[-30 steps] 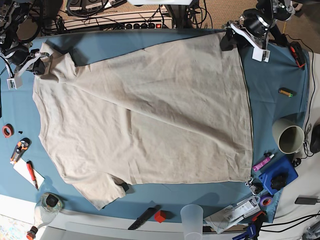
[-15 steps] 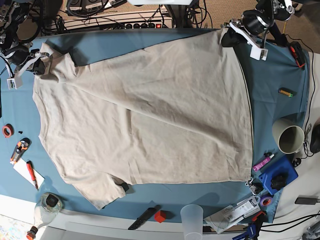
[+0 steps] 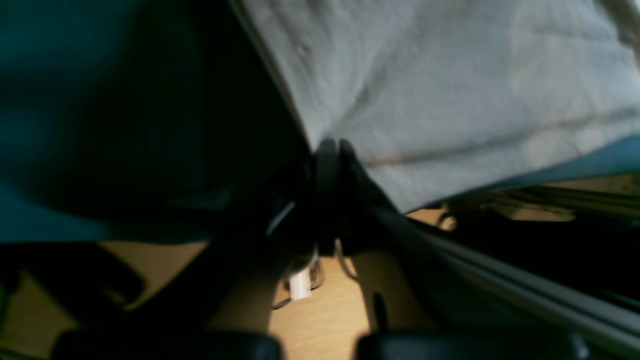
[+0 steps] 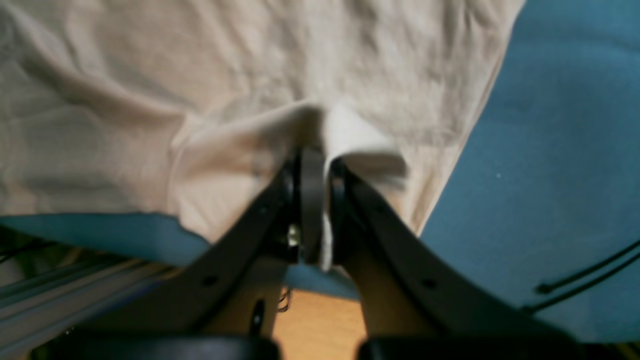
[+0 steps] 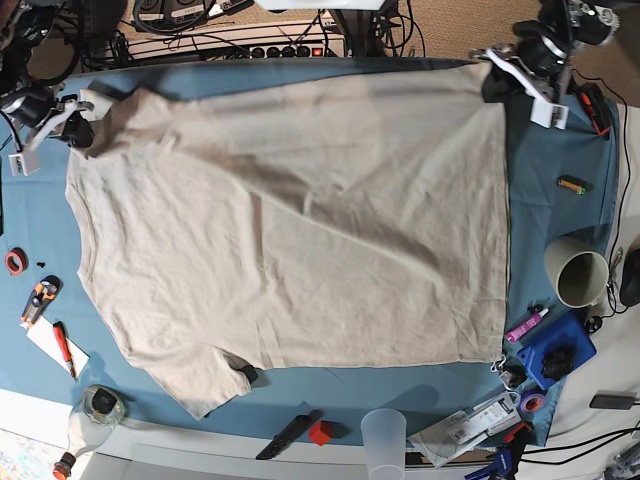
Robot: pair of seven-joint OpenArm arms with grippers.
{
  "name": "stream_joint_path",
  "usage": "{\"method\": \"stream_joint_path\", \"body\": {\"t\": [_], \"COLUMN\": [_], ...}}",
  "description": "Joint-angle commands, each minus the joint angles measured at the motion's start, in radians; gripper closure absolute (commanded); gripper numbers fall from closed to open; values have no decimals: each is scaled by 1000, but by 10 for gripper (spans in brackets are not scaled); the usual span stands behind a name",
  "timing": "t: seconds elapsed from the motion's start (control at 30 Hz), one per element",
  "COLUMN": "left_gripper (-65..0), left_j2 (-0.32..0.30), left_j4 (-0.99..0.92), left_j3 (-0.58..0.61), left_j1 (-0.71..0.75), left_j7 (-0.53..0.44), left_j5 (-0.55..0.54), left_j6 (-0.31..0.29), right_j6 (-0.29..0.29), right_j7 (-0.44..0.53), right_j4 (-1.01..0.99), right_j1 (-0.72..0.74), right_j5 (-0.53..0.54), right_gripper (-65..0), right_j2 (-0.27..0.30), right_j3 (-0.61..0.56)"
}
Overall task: Fold the T-shirt properly
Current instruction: 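Lift the shoulder edge and fold it over toward the hem with both grippers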
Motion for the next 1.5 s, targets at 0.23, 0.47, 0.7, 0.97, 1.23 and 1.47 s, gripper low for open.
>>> {"method": "stream_joint_path", "body": {"t": [0.23, 0.47, 0.7, 0.97, 1.23, 1.47], "left_gripper": [0, 0, 0, 0, 0, 0], "left_j2": [-52, -69, -84, -84, -84, -85], "left_j4": [26, 39, 39, 39, 34, -19], "left_j3": [-14, -74, -74, -73, -66, 20], "left_j1": [12, 52, 18, -56, -73, -158], "left_j7": [-8, 15, 6, -27, -53, -79], "left_j5": [-19, -84, -93, -34, -25, 69], "left_j6": [-7, -8, -11, -8, -8, 2], "right_j6": [38, 39, 39, 16, -9, -43], "right_j7": [-30, -30, -10, 57, 89, 174], "right_j4": [44, 227, 236, 235, 234, 234], "right_j1": [-47, -129, -126, -113, -30, 13], "right_j5": [140, 158, 105, 13, -87, -269], "right_gripper": [0, 0, 0, 0, 0, 0], "right_j2": [2, -113, -154, -154, -154, -154], "right_j3": [127, 179, 179, 177, 148, -7]}}
